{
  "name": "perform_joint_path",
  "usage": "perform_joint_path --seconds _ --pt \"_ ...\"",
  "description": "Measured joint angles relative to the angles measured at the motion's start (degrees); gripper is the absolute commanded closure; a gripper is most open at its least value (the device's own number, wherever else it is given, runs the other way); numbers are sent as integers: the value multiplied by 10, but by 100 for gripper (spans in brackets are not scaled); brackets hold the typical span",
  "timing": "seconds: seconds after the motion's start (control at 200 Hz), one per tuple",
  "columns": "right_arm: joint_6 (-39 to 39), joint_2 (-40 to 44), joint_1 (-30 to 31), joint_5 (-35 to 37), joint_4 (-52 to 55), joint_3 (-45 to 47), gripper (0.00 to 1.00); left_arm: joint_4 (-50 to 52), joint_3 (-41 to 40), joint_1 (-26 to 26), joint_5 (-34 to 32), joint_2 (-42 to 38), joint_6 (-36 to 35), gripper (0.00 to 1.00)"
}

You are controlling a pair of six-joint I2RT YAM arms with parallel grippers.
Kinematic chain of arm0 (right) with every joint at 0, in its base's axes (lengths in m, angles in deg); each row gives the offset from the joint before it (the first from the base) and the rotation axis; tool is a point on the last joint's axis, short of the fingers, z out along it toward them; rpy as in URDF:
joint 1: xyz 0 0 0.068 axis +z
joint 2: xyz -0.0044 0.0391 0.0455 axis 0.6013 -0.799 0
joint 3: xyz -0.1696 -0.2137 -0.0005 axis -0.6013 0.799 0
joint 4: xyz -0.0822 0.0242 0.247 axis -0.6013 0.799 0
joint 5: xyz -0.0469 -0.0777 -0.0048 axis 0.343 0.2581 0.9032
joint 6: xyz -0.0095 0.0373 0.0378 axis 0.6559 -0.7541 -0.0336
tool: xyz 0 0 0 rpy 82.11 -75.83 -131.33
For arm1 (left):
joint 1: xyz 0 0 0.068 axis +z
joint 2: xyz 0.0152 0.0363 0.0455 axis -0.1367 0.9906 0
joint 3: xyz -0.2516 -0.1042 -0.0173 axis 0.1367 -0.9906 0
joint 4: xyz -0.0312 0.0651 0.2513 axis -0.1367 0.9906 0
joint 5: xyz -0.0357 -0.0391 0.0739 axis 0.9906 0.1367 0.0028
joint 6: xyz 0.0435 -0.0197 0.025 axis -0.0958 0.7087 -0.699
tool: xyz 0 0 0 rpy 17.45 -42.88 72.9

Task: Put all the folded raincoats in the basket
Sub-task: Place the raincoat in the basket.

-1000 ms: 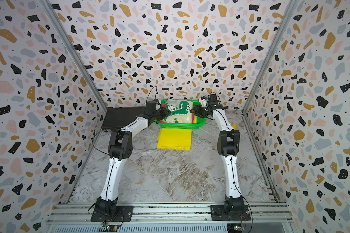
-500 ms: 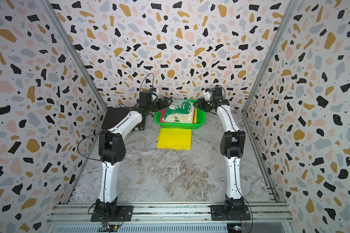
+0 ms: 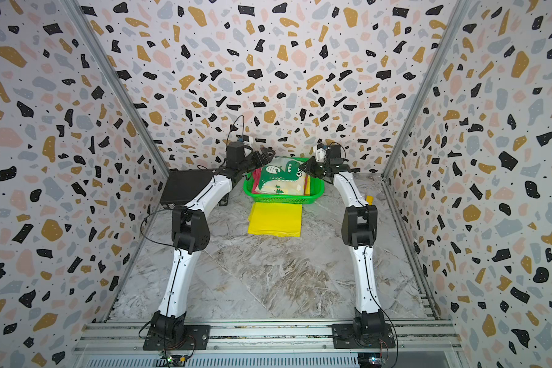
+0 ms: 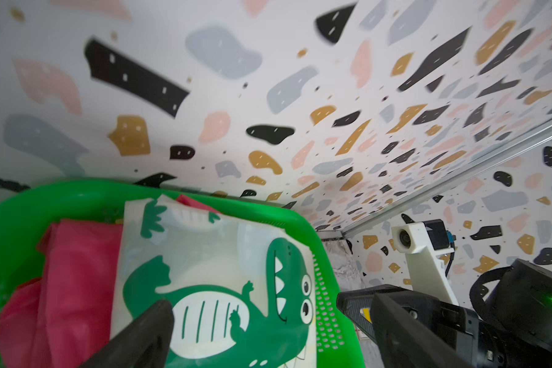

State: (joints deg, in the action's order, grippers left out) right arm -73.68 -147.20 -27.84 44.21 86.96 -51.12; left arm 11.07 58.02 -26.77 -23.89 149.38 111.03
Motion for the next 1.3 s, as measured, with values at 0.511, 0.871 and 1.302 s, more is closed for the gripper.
perform_joint_path --seconds 0.511,0.871,1.302 --pt "-13 -49 3 -11 -14 -18 64 22 2 -4 2 46 -15 0" --pt "52 144 7 -16 43 145 50 119 -162 -4 -20 -167 -82 0" --pt "111 465 70 21 -80 610 49 52 -665 -11 -128 -555 -85 0"
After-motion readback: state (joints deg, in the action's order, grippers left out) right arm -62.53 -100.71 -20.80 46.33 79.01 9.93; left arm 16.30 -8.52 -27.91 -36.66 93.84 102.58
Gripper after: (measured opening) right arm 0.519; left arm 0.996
